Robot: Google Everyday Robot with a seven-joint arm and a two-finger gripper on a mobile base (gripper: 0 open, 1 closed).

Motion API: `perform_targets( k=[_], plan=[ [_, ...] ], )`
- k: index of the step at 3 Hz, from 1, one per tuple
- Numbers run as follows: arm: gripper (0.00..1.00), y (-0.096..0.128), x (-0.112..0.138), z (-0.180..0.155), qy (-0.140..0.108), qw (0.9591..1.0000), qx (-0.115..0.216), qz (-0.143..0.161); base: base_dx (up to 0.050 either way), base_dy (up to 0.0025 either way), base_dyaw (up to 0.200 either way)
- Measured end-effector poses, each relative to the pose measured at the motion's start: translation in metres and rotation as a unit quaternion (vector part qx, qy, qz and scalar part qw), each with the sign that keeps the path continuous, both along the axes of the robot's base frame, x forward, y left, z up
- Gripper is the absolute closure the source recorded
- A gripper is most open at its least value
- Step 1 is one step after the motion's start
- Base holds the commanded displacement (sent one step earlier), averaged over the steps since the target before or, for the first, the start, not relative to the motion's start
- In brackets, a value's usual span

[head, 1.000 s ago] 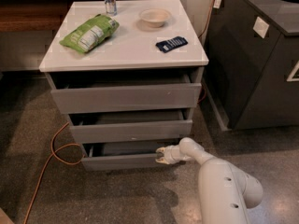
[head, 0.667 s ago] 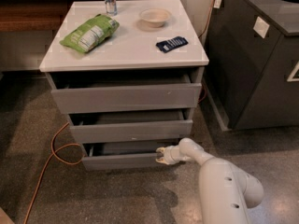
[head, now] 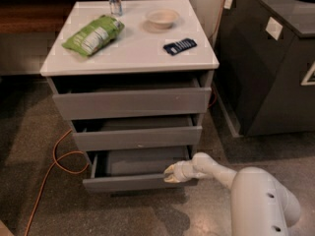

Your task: Place redbull can into bottom drawer

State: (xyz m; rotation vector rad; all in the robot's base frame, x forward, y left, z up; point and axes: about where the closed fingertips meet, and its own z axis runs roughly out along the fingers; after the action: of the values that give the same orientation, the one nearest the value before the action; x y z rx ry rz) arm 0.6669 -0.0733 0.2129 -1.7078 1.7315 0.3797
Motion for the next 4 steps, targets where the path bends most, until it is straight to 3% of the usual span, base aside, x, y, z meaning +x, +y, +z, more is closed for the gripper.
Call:
perform_targets(
  k=[4],
  plan=[
    [1.0, 0.005, -0.015, 0.011, 0.002, 0.9999, 0.011, 0.008, 0.0, 0.0, 0.0]
  ],
)
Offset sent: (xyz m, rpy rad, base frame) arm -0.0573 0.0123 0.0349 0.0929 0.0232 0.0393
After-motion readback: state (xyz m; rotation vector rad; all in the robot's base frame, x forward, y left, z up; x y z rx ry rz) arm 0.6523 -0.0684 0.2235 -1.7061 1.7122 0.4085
